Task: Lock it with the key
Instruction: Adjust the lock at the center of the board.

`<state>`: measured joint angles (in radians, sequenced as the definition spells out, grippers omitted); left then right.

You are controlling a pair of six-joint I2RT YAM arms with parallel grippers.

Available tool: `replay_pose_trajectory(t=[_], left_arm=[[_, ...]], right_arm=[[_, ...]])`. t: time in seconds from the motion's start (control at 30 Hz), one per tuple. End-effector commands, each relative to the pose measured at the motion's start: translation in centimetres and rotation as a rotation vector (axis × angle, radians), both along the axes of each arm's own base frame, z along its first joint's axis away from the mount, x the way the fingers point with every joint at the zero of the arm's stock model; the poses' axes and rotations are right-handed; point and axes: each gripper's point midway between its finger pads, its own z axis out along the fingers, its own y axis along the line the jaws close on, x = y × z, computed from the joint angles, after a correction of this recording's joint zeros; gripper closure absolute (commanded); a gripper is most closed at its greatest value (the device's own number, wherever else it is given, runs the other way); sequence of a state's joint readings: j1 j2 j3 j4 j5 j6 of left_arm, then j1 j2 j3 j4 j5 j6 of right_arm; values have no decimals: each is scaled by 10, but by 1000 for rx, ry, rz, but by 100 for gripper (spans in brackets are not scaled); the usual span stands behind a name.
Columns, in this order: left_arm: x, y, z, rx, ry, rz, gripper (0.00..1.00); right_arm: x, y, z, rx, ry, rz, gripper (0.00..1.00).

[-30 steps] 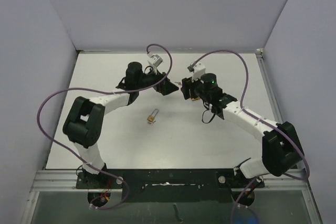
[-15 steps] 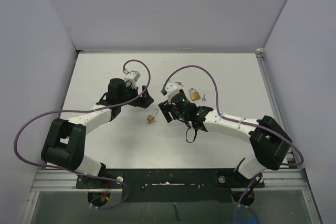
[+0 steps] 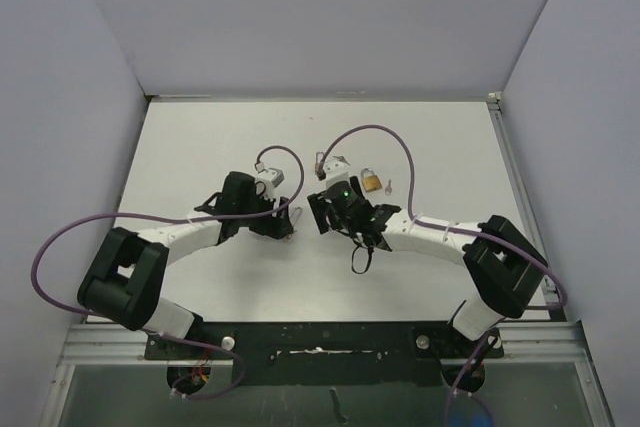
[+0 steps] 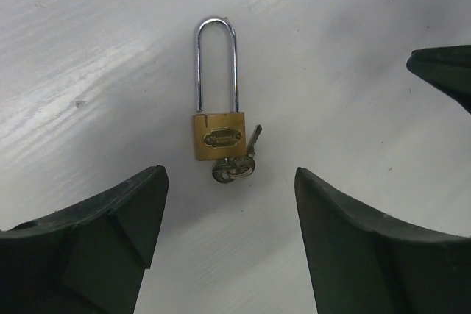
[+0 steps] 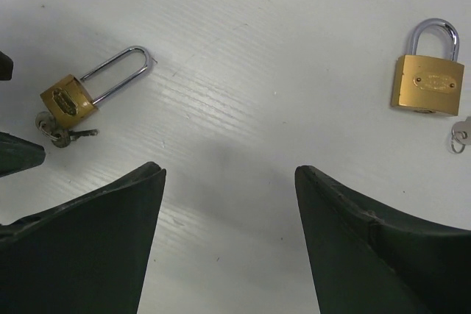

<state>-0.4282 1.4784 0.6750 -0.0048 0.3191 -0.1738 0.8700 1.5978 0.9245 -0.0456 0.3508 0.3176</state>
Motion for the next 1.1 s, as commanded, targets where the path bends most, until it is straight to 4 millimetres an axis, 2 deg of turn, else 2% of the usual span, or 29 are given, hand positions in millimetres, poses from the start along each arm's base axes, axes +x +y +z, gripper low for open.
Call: replay_pose_trajectory(t=[0.0,0.03,0.07,0.17,0.23,0.4,0.53,0.6,0.8,1.07], left_arm=[[3,-13,21,-66,-65,-45,42],[4,-13,18,-61,-62,-41,53],[5,-14,16,-59,-61,-43,60],[10,-18,12,-67,-61,-45,74],[14,-21,9,-76,-58,-48,76],[22,-19,-1,-44,-50,-14,70],[28,-11,-1,-25,-103,42,89],[30,-12,-1,-32,-117,45,92],[29,-32,-4,-120,-73,-8,88],[22,-59,-6,-217,-27,-79,88]], right_arm=[[11,-9,31,81,-84,-90,27],[11,-13,33,82,-88,-103,27],[11,-16,35,83,-93,-114,27],[10,-26,41,95,-106,-144,28],[8,-32,44,105,-114,-160,29],[4,-47,56,120,-138,-195,30],[1,-57,60,126,-150,-210,30],[0,-59,60,130,-149,-216,30],[1,-55,54,126,-132,-212,30],[3,-49,41,124,-98,-207,30]])
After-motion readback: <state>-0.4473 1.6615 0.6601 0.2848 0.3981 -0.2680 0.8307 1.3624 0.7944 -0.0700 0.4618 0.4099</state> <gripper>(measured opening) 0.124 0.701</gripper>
